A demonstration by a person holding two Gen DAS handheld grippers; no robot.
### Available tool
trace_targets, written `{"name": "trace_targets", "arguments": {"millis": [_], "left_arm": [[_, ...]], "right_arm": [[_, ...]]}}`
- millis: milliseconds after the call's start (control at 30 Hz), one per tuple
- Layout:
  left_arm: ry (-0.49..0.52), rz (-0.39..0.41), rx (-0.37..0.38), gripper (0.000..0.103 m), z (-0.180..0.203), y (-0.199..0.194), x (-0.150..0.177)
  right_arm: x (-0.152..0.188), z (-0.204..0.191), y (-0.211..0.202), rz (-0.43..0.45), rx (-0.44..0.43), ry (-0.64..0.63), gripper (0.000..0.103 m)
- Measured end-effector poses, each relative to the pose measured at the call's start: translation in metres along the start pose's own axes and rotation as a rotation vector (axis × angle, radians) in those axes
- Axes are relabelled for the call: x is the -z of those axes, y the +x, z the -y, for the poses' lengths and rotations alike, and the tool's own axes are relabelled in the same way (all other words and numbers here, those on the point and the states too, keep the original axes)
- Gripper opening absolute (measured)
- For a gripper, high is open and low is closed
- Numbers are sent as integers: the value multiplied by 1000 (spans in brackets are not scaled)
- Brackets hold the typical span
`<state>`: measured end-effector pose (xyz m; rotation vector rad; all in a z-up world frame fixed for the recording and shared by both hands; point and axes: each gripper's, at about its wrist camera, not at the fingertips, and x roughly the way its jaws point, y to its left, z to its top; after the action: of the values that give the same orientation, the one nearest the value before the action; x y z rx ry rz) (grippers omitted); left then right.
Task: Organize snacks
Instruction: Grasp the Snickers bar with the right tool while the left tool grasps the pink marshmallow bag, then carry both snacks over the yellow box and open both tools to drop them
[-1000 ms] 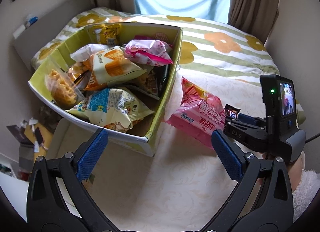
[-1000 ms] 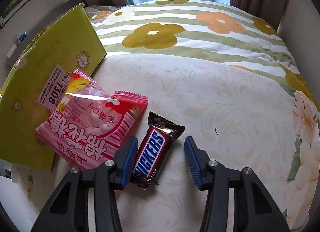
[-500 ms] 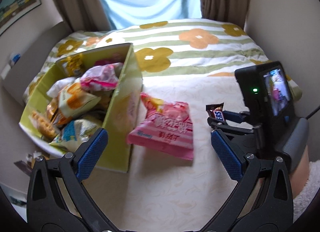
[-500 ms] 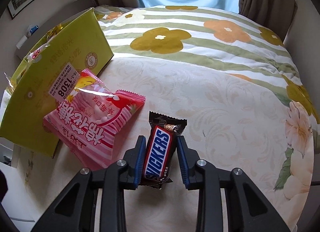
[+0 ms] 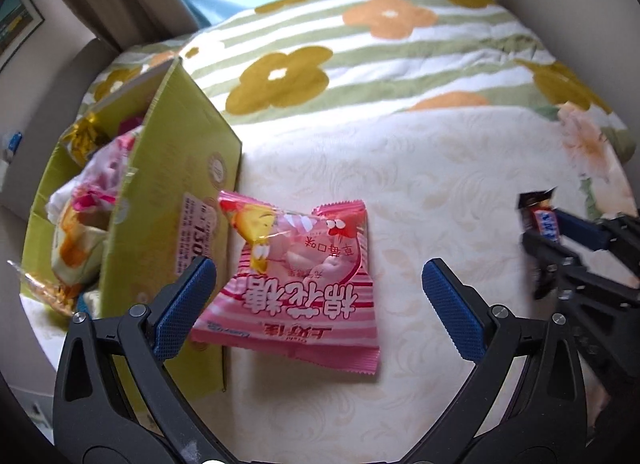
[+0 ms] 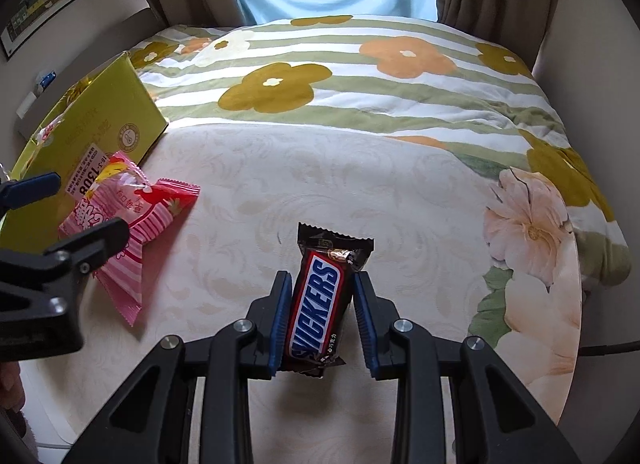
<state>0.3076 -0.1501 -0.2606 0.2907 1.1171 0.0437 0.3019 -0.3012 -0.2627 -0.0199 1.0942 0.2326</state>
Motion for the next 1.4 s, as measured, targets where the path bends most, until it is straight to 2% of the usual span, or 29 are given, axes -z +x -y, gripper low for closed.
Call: {"name": "trace_targets", "arguments": {"millis": [300, 367, 467, 633, 833, 1000, 1200, 1400], "left_arm": [[-3, -99, -44, 102, -1, 42, 1], [-2, -111, -57, 96, -2, 47, 2], [6, -117, -85, 81, -5, 51, 4], [3, -100, -57, 73, -11, 48, 7], [-20, -85, -26, 69, -14, 39, 10], [-23, -27, 1, 69, -10, 10, 8], [-48, 77, 15, 69, -14, -47, -2], [-119, 199, 27, 69, -48, -111, -10]], "right_arm": [[-3, 12, 4, 6, -10, 31, 29], [-3, 12, 5, 6, -14, 31, 29], [-3, 10, 4, 8, -21, 28, 29], [-3, 4, 4, 10, -33, 18, 29], [-1, -2, -5, 24, -44, 10, 29], [-1, -6, -24, 54, -47, 2, 29], [-11, -14, -62, 121, -66, -15, 29], [-32, -38, -107, 192, -93, -64, 29]]}}
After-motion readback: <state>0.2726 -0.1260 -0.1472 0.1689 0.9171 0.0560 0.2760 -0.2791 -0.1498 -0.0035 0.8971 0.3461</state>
